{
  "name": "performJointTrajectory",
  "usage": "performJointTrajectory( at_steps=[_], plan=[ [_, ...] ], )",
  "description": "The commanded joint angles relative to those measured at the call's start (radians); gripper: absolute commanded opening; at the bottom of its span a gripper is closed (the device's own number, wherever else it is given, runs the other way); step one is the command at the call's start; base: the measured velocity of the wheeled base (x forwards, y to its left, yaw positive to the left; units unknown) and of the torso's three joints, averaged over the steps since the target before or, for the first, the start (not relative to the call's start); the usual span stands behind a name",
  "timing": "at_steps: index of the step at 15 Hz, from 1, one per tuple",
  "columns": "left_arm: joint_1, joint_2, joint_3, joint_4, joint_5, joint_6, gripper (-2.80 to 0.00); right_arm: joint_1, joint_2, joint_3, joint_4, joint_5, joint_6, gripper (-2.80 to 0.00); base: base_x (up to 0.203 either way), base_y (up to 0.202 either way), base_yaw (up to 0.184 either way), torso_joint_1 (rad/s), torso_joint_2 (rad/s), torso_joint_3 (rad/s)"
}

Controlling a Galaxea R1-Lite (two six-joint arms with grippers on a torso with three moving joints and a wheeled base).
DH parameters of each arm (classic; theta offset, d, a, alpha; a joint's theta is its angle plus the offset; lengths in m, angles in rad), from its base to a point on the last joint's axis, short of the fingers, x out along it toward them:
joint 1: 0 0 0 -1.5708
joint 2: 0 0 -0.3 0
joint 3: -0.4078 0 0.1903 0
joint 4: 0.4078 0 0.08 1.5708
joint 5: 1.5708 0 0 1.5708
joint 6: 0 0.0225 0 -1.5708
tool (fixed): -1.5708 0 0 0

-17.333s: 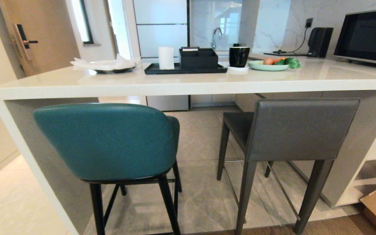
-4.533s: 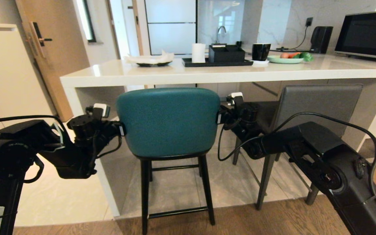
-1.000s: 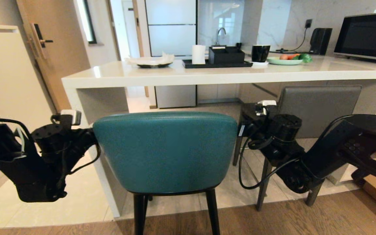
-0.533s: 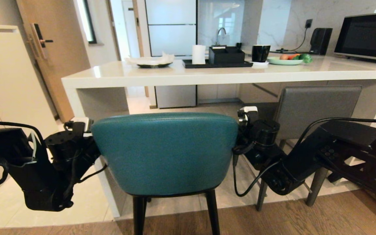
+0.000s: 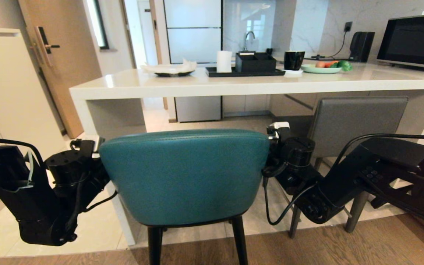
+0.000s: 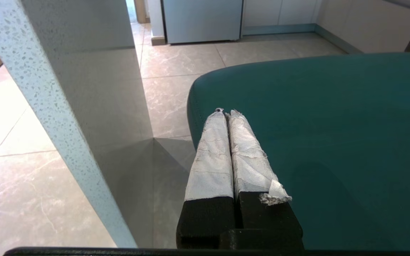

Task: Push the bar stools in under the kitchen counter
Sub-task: Pull the gray chair out from under the dining table

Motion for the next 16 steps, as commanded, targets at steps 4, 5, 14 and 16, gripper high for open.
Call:
performJointTrajectory(
  at_steps=[4, 5, 14, 16],
  plan=[
    [-0.016, -0.007, 0.005, -0.009, -0.003, 0.001, -2.8, 0.007, -0.001, 0.004, -0.006, -0.014, 0.0, -2.8, 0.0, 0.0, 0.0, 0.0, 0.0, 0.0],
    [-0.019, -0.007, 0.004, -0.009, -0.003, 0.003, -2.8, 0.007, -0.001, 0.004, -0.006, -0.013, 0.0, -2.8, 0.0, 0.0, 0.0, 0.0, 0.0, 0.0],
    [-0.028, -0.014, -0.006, -0.009, 0.002, 0.004, -2.8, 0.003, 0.002, -0.005, -0.005, -0.013, -0.003, -2.8, -0.153, 0.0, -0.001, 0.002, 0.0, 0.003],
    [-0.031, -0.006, -0.024, -0.009, 0.001, 0.005, -2.8, 0.001, 0.011, -0.019, 0.001, -0.012, -0.004, -2.8, 0.0, 0.0, 0.0, 0.0, 0.0, 0.0]
  ],
)
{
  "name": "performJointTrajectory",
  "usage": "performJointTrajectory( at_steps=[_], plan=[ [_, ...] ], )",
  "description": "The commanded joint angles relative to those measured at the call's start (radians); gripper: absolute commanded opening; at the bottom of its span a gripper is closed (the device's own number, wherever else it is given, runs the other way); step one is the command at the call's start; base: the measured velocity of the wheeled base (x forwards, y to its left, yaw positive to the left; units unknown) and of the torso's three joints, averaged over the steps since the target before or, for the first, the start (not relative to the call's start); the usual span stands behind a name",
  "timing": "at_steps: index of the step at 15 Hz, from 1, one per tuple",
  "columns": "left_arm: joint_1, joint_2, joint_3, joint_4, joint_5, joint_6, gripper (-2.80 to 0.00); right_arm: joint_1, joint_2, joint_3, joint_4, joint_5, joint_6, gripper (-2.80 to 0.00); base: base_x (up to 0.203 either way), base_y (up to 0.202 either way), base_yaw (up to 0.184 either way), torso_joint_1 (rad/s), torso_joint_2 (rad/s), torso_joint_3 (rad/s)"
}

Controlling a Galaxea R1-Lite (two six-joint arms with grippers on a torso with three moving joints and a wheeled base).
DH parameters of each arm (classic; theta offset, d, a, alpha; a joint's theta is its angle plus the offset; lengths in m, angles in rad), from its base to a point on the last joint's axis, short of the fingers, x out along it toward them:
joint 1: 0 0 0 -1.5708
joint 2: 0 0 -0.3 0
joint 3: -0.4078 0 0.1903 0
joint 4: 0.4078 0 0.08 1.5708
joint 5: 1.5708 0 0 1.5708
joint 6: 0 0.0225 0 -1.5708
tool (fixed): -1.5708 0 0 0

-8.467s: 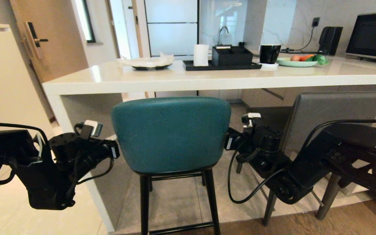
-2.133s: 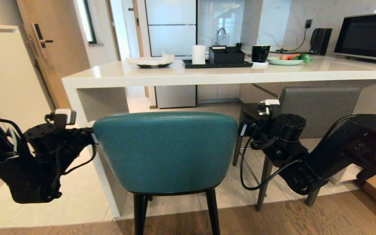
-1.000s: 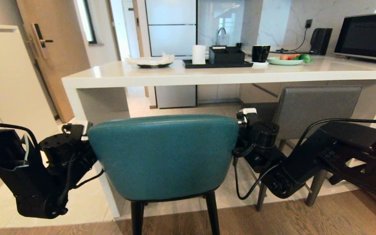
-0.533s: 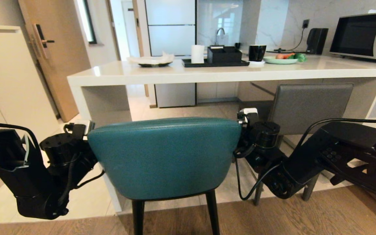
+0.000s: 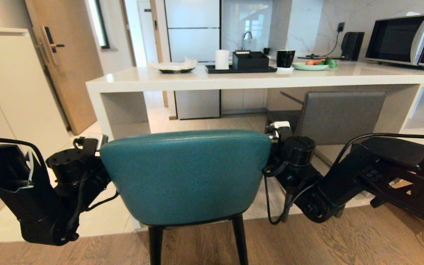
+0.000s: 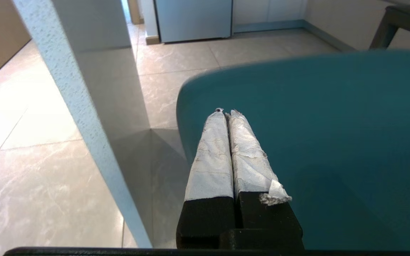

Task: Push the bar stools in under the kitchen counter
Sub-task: Pull the gray chair out from under the dining table

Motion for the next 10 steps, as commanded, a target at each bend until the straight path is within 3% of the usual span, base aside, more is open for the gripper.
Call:
performJointTrajectory(
  at_steps=[1, 4, 10],
  plan=[
    [-0.007, 0.022, -0.037, -0.012, 0.0, 0.003, -2.8, -0.001, 0.014, -0.025, 0.001, 0.0, 0.0, -2.8, 0.0, 0.0, 0.0, 0.0, 0.0, 0.0],
    [-0.028, 0.018, -0.052, -0.012, 0.004, 0.018, -2.8, -0.001, 0.008, -0.032, 0.015, -0.002, 0.001, -2.8, 0.0, 0.0, 0.0, 0.0, 0.0, 0.0],
    [-0.033, -0.035, 0.094, -0.012, -0.009, 0.019, -2.8, 0.007, -0.014, 0.008, 0.016, -0.003, 0.002, -2.8, 0.0, 0.0, 0.0, 0.0, 0.0, 0.0]
  ],
)
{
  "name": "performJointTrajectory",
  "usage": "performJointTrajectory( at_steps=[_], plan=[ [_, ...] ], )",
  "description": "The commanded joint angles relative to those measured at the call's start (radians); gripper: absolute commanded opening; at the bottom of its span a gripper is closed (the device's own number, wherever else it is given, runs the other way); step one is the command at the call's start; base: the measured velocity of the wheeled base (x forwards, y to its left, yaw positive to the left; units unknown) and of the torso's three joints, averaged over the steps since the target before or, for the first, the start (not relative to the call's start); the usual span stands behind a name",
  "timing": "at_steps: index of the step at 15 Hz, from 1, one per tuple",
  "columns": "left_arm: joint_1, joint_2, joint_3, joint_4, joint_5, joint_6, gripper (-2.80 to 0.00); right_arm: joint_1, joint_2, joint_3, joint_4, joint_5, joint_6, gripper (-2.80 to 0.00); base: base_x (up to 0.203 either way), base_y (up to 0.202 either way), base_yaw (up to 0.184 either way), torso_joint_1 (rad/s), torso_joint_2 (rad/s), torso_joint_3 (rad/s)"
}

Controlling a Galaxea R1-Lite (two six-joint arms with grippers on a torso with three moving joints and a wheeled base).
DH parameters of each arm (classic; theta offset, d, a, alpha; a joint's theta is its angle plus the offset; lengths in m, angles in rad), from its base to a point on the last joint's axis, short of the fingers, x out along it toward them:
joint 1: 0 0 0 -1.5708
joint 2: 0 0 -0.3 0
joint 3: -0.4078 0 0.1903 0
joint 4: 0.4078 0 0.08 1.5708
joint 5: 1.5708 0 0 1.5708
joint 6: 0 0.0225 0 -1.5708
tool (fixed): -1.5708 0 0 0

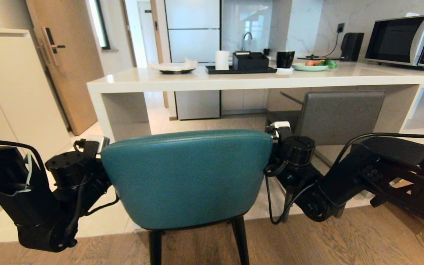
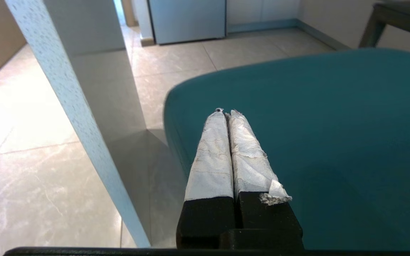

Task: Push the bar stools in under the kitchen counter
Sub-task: Pull the gray chair out from under the dining table

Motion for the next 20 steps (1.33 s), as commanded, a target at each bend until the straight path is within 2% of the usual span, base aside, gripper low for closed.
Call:
performJointTrajectory(
  at_steps=[1, 7, 11, 14, 20],
  plan=[
    [0.002, -0.022, 0.04, 0.0, -0.006, 0.002, -2.8, 0.011, -0.016, 0.02, -0.004, -0.001, 0.0, -2.8, 0.0, 0.0, 0.0, 0.0, 0.0, 0.0],
    [-0.009, -0.022, 0.045, 0.0, -0.006, 0.002, -2.8, 0.036, -0.073, 0.102, 0.02, -0.013, 0.0, -2.8, 0.0, 0.0, 0.0, 0.0, 0.0, 0.0],
    [0.002, 0.017, 0.028, 0.0, -0.005, 0.003, -2.8, 0.087, -0.138, 0.239, 0.019, -0.016, 0.001, -2.8, 0.0, 0.0, 0.0, 0.0, 0.0, 0.0],
    [-0.004, -0.012, 0.074, 0.0, -0.005, 0.01, -2.8, 0.091, -0.123, 0.235, 0.018, -0.018, 0.006, -2.8, 0.0, 0.0, 0.0, 0.0, 0.0, 0.0],
    [0.002, -0.063, 0.16, 0.0, 0.004, 0.03, -2.8, 0.097, -0.051, 0.137, 0.025, -0.018, 0.006, -2.8, 0.0, 0.0, 0.0, 0.0, 0.0, 0.0]
  ],
)
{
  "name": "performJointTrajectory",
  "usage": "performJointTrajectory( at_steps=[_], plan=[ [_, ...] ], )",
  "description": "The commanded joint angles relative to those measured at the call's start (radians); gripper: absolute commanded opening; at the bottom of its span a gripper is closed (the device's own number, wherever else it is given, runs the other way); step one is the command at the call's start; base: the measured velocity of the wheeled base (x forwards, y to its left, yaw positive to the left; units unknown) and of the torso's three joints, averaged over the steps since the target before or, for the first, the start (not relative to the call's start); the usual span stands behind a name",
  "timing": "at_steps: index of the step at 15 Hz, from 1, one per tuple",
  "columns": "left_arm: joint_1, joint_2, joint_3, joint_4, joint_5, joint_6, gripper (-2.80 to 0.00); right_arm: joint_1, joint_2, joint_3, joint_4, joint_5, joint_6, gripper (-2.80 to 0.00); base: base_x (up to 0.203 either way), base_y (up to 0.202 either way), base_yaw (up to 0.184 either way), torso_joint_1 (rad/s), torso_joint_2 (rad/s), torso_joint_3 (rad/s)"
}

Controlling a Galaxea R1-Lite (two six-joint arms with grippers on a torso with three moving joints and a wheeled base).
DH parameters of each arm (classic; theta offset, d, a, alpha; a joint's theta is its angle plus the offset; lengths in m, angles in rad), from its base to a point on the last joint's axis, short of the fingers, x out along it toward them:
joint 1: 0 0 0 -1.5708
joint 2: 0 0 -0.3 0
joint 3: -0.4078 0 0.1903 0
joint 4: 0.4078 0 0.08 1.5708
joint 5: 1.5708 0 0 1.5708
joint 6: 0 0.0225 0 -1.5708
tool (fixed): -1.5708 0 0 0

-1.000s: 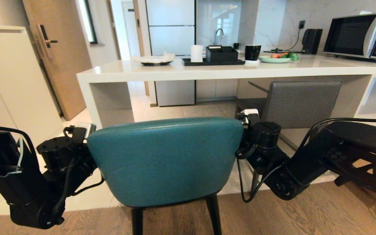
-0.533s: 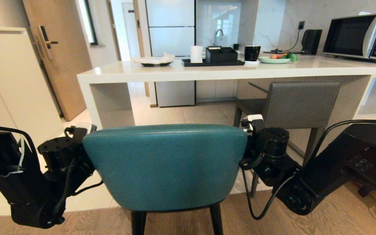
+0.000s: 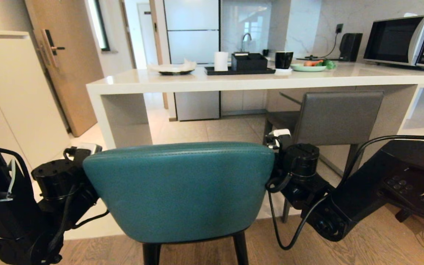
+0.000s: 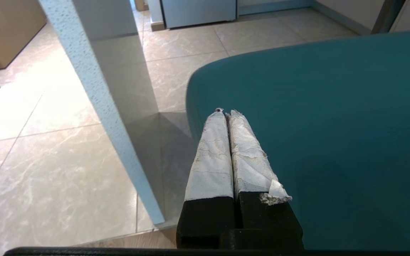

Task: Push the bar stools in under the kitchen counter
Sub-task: Pull the gray chair out from under the dining table

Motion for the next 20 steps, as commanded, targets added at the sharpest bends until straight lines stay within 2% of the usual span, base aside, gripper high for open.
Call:
performJointTrajectory(
  at_steps=[1, 14, 20],
  plan=[
    [0.0, -0.015, 0.018, -0.005, -0.004, 0.004, -2.8, 0.003, 0.036, -0.02, -0.008, -0.002, 0.001, -2.8, 0.0, 0.0, 0.0, 0.0, 0.0, 0.0],
    [-0.013, -0.053, 0.08, -0.005, -0.013, 0.007, -2.8, 0.043, 0.035, 0.001, -0.009, -0.025, 0.002, -2.8, 0.0, 0.0, 0.0, 0.0, 0.0, 0.0],
    [-0.033, -0.071, 0.108, -0.005, -0.003, 0.007, -2.8, 0.104, 0.005, 0.055, -0.011, -0.035, 0.002, -2.8, 0.0, 0.0, 0.0, 0.0, 0.0, 0.0]
  ],
)
